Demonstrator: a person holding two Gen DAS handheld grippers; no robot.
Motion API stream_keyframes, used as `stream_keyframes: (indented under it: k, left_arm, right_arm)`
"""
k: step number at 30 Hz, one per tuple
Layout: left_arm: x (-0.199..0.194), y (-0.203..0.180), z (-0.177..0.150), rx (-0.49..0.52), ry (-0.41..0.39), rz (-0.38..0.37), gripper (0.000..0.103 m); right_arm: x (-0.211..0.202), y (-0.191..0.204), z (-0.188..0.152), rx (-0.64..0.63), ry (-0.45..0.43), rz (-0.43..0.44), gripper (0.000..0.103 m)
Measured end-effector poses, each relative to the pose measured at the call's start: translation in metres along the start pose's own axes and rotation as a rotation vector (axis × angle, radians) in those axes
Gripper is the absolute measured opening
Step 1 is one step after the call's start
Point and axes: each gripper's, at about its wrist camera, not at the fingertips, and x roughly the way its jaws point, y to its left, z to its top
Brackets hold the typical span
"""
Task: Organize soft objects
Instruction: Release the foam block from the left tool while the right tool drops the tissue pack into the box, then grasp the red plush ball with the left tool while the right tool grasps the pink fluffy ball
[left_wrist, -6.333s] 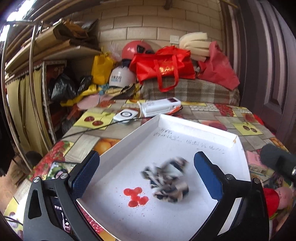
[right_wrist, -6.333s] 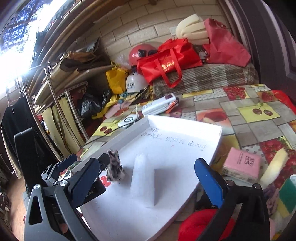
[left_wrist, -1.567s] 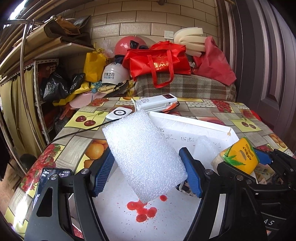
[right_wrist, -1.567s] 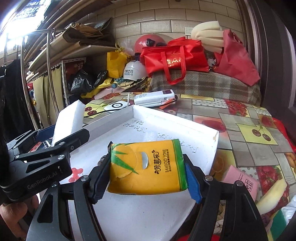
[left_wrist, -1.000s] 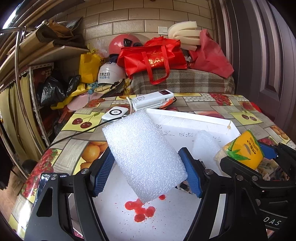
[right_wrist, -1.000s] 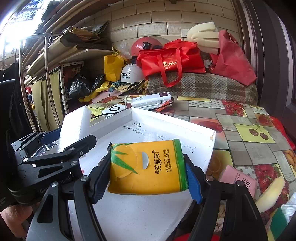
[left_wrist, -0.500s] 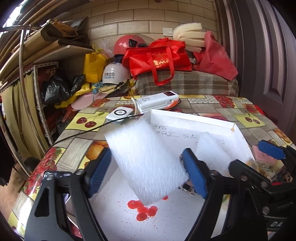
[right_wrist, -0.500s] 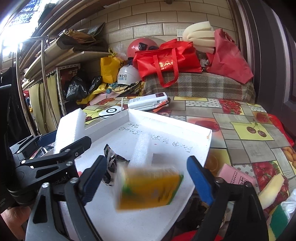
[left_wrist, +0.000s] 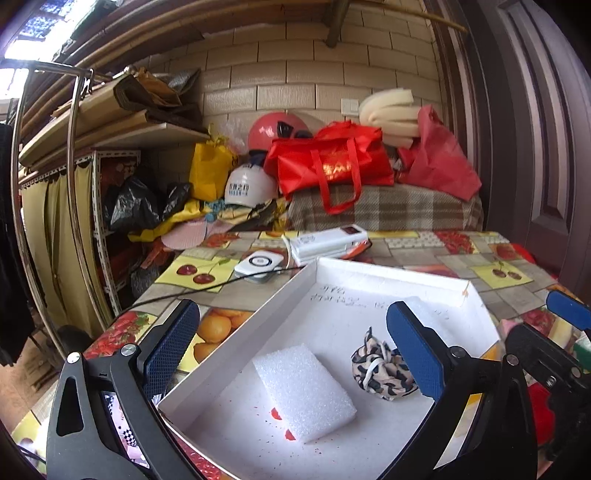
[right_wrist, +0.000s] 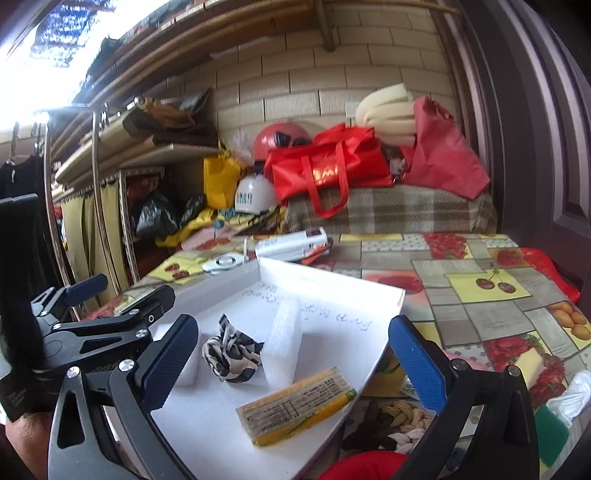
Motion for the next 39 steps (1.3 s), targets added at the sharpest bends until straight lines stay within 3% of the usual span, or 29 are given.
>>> stream_keyframes:
  k: [4,8,13,18,21,25,28,34,35,36,39]
  left_arm:
    - [-0.01,-0.007,-0.002,0.004,0.012,-0.078,0.103]
    - [-0.022,-0.026,-0.004,0.035,0.023,-0.202,0.102]
    - [-0.037,-0.068,-0.009,0.136,0.064,-0.389,0.102]
    - [-0.054,-0.11,-0.017,0.217,0.138,-0.548,0.102]
    - [-0.062,-0.129,-0.021,0.287,0.137,-0.558,0.102]
    - [-0.065,-0.135,-0.022,0.314,0.137,-0.569,0.102]
    - [-0.059,-0.132,-0.022,0.3,0.161,-0.561,0.102]
    - [-0.052,-0.137,-0.024,0.319,0.207,-0.582,0.102]
    - [-0.052,-0.14,-0.025,0.336,0.212,-0.585,0.102]
    - [-0.053,-0.143,-0.027,0.355,0.214,-0.587,0.102]
    - [-0.056,-0.154,-0.03,0.41,0.216,-0.593,0.102]
  right_arm:
    - [-0.023,-0.007,-0.005,0.004,-0.028,0.019,0.103]
    - [-0.053,-0.043,-0.009,0.128,-0.075,0.041,0.103]
    - [-0.097,-0.094,-0.013,0.199,-0.193,-0.055,0.103]
    - [-0.102,-0.144,-0.018,0.23,-0.031,-0.137,0.103]
    - [-0.101,-0.167,-0.026,0.294,0.088,-0.022,0.103]
    - [-0.094,-0.146,-0.03,0.165,0.228,0.086,0.103]
    - [-0.081,-0.123,-0.035,0.071,0.31,0.114,0.102]
    - [-0.055,-0.101,-0.046,-0.007,0.433,0.165,0.085]
    - [-0.056,-0.1,-0.049,-0.014,0.448,0.166,0.07]
    - [-0.054,-0.101,-0.051,-0.019,0.468,0.167,0.063]
    - [-0.054,-0.108,-0.057,0.008,0.524,0.19,0.061]
